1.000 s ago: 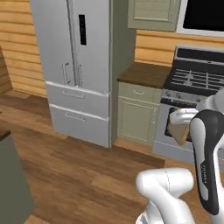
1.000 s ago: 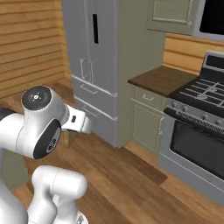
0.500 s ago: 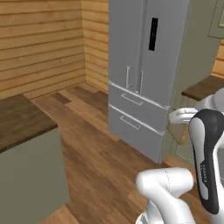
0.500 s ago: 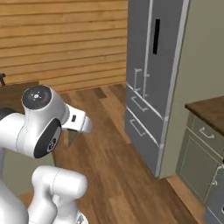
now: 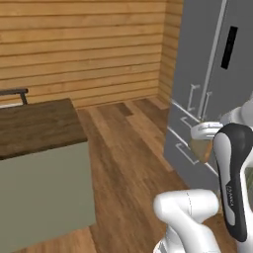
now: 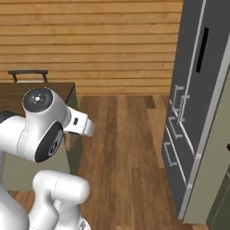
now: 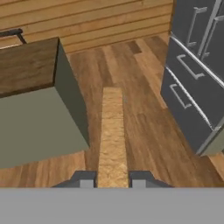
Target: Start the toaster. Once the lever pops up, take the bread to the plate on the dining counter.
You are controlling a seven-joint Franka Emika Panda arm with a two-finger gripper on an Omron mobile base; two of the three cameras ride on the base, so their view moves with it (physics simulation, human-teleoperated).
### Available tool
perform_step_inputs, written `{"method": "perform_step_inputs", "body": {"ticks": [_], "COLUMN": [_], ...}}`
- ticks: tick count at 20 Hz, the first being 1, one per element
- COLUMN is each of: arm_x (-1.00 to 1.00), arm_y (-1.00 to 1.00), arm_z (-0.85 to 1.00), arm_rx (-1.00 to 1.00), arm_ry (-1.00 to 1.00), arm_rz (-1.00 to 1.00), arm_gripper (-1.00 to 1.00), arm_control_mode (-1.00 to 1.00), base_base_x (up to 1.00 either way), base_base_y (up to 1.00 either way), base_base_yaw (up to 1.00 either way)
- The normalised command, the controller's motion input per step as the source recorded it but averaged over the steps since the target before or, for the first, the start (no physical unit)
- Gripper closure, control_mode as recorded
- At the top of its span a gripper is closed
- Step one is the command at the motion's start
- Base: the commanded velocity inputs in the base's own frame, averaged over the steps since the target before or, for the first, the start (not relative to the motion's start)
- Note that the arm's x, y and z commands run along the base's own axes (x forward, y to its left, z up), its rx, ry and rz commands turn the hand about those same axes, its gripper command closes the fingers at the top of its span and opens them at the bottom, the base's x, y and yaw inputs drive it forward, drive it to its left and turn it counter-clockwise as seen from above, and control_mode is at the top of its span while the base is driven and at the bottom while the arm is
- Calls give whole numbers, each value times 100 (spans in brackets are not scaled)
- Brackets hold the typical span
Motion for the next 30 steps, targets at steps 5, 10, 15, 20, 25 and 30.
{"method": "perform_step_inputs", "body": {"ticks": [5,10,15,20,25,30], "arm_x": [0,0,0,0,0,0], "arm_y": [0,0,0,0,0,0], "arm_z": [0,0,0,0,0,0], "arm_rx": [0,0,0,0,0,0], "arm_ry": [0,0,0,0,0,0], "arm_rz": [0,0,0,0,0,0], "arm_gripper": [100,100,100,100,100,100], "arm_control_mode": [100,100,100,100,100,100], "base_base_x": [72,99,100,100,100,100], "base_base_y": [-58,-36,-19,-14,-16,-13], "base_base_yaw": [39,19,8,6,6,6]}}
